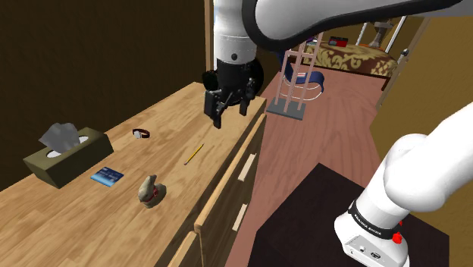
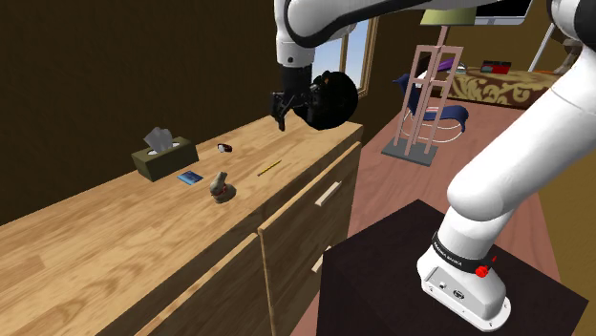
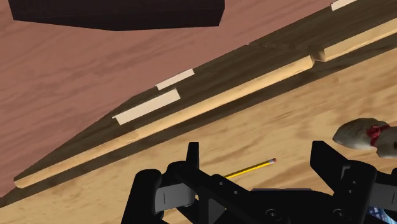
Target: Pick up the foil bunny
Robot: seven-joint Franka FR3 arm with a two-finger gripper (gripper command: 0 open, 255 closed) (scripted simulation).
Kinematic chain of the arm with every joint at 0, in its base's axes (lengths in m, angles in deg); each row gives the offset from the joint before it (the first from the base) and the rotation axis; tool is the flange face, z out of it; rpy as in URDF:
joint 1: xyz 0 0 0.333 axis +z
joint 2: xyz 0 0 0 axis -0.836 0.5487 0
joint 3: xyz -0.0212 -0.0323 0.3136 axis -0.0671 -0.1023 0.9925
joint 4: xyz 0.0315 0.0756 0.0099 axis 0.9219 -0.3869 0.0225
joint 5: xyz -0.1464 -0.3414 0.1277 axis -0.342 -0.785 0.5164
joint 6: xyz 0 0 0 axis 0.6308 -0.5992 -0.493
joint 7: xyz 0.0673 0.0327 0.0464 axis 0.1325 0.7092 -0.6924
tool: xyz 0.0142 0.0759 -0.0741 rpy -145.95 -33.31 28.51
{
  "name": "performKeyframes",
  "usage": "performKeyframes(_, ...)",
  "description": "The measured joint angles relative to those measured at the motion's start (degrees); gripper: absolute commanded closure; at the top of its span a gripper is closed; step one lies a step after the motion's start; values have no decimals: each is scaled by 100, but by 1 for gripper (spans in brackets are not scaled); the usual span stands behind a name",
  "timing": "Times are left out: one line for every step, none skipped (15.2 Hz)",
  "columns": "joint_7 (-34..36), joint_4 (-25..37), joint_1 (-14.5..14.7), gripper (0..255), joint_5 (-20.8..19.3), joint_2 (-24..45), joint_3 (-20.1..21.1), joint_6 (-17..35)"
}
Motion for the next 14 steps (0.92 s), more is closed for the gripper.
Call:
performKeyframes(226,152,11,0,-86,191,148,-20)
performKeyframes(427,327,3,0,-204,424,273,-27)
performKeyframes(660,516,16,0,-328,663,415,-57)
performKeyframes(913,744,32,0,-488,956,559,-81)
performKeyframes(1148,905,62,0,-635,1208,676,-89)
performKeyframes(1379,1088,104,0,-791,1462,781,-125)
performKeyframes(1608,1286,160,0,-953,1720,873,-180)
performKeyframes(1834,1517,226,0,-1148,2030,949,-231)
performKeyframes(2056,1799,315,0,-1342,2337,1007,-342)
performKeyframes(2253,2033,412,0,-1532,2639,1038,-408)
performKeyframes(2482,2344,560,0,-1743,2995,1066,-516)
performKeyframes(2683,2674,720,0,-1951,3352,1063,-635)
performKeyframes(2843,2953,870,0,-2106,3630,1049,-761)
performKeyframes(2990,3285,1044,0,-2265,3933,1022,-909)
